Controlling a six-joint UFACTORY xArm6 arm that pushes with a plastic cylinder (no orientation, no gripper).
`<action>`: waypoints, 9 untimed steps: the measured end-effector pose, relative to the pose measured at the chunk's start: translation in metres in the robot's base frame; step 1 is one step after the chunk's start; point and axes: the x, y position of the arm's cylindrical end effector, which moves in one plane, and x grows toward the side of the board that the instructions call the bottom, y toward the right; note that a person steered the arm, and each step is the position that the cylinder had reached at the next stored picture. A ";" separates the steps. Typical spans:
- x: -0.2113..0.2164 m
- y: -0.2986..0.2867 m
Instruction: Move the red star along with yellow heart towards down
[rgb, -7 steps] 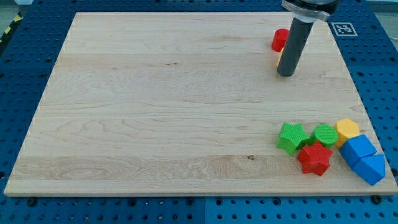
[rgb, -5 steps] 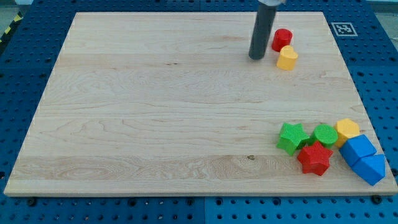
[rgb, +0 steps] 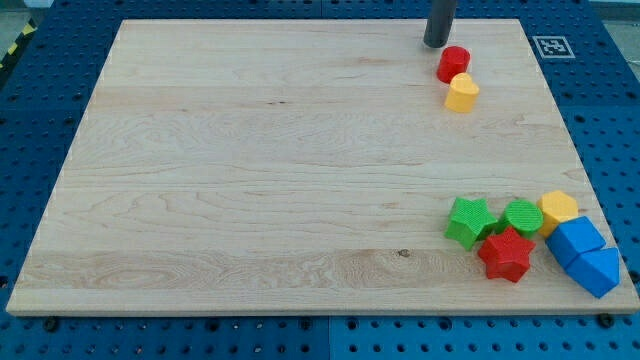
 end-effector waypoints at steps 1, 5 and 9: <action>0.000 0.002; 0.014 0.021; 0.075 0.021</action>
